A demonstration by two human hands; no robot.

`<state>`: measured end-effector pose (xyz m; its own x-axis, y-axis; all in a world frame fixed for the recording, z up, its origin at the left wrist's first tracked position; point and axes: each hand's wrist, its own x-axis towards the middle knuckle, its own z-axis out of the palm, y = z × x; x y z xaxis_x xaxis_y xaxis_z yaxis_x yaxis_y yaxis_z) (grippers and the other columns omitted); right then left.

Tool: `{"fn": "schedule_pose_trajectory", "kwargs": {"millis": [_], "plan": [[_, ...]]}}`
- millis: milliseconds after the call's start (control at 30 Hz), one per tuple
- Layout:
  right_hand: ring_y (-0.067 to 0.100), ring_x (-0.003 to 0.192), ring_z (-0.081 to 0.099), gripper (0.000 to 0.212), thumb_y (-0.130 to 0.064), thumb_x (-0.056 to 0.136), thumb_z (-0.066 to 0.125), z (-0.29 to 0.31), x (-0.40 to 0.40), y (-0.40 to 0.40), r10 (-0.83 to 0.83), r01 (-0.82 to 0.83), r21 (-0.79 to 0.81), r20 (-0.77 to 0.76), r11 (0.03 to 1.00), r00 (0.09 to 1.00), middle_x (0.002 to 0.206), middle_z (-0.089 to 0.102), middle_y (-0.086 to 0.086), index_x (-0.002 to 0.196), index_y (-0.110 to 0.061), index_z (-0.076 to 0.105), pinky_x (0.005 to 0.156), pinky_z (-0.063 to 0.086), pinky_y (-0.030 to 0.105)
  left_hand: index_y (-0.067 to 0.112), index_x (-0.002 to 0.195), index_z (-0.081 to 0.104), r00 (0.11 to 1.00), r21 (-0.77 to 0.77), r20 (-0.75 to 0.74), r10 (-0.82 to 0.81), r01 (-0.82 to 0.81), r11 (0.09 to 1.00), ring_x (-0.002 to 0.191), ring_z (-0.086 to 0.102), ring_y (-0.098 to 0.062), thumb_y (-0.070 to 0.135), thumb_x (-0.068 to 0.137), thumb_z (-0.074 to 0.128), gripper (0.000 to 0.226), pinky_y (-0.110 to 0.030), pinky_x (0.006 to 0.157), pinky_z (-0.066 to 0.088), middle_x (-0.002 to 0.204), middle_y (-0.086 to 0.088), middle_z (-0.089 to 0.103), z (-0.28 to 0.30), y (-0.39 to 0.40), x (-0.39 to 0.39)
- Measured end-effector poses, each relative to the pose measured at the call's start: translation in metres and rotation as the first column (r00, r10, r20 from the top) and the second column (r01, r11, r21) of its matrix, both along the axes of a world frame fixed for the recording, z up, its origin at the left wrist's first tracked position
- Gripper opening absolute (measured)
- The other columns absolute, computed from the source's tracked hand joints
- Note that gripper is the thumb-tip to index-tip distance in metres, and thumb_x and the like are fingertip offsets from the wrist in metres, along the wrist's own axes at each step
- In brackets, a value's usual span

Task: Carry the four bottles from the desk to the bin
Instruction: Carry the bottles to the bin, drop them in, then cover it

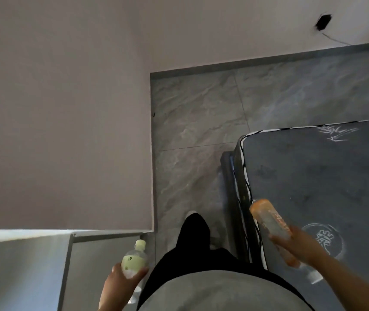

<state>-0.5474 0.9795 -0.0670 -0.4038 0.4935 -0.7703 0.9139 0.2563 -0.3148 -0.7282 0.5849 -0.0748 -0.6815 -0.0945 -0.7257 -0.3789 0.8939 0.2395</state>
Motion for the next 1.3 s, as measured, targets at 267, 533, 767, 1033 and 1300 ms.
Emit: {"fn": "schedule_pose_trajectory", "kwargs": {"millis": [267, 533, 767, 1033, 1300], "plan": [[0.023, 0.085, 0.059, 0.061, -0.054, 0.075, 0.067, -0.009, -0.053, 0.033, -0.071, 0.065, 0.048, 0.132, 0.997, 0.989, 0.103, 0.066, 0.009, 0.116, -0.01, 0.055, 0.072, 0.044, 0.029, 0.011, 0.116, 0.053, 0.996, 0.071, -0.002, -0.084, 0.084, 0.994, 0.102, 0.061, -0.03, 0.052, 0.059, 0.079, 0.075, -0.032, 0.073, 0.042, 0.109, -0.011, 0.064, -0.001, 0.071, -0.115], [0.034, 0.101, 0.062, 0.065, -0.048, 0.075, 0.07, -0.019, -0.091, 0.082, -0.281, 0.283, 0.012, 0.18, 0.959, 0.943, 0.112, 0.065, 0.021, 0.118, -0.001, 0.057, 0.081, 0.047, 0.034, 0.011, 0.112, 0.051, 0.972, 0.086, -0.075, -0.222, 0.228, 0.97, 0.087, 0.058, -0.026, 0.048, 0.062, 0.079, 0.068, -0.03, 0.069, 0.039, 0.102, -0.01, 0.062, 0.002, 0.167, -0.225], [0.03, 0.096, 0.063, 0.061, -0.051, 0.079, 0.064, -0.022, -0.165, 0.162, -0.262, 0.261, 0.032, 0.181, 0.965, 0.948, 0.108, 0.067, 0.016, 0.117, -0.004, 0.057, 0.078, 0.046, 0.031, 0.018, 0.089, 0.051, 0.976, 0.093, -0.103, -0.19, 0.2, 0.975, 0.075, 0.058, -0.024, 0.045, 0.062, 0.08, 0.048, -0.026, 0.057, 0.039, 0.085, -0.005, 0.06, 0.001, 0.237, -0.284], [0.031, 0.1, 0.062, 0.058, -0.048, 0.08, 0.064, -0.009, -0.273, 0.233, -0.179, 0.173, 0.062, 0.108, 0.983, 0.978, 0.113, 0.065, 0.017, 0.116, -0.004, 0.054, 0.084, 0.048, 0.034, 0.01, 0.108, 0.062, 0.997, 0.05, 0.047, -0.056, 0.053, 0.997, 0.087, 0.061, -0.027, 0.063, 0.044, 0.07, 0.084, -0.031, 0.074, 0.044, 0.1, -0.013, 0.066, 0.008, 0.256, -0.339], [0.028, 0.099, 0.063, 0.06, -0.048, 0.081, 0.064, -0.015, -0.354, 0.26, -0.235, 0.237, 0.009, 0.163, 0.971, 0.958, 0.113, 0.065, 0.016, 0.118, -0.003, 0.052, 0.083, 0.049, 0.032, 0.017, 0.082, 0.067, 0.994, -0.099, 0.071, -0.081, 0.088, 0.991, 0.074, 0.051, -0.022, 0.079, 0.063, 0.042, 0.07, -0.028, 0.074, 0.037, 0.078, -0.007, 0.053, 0.009, 0.323, -0.454]]}}
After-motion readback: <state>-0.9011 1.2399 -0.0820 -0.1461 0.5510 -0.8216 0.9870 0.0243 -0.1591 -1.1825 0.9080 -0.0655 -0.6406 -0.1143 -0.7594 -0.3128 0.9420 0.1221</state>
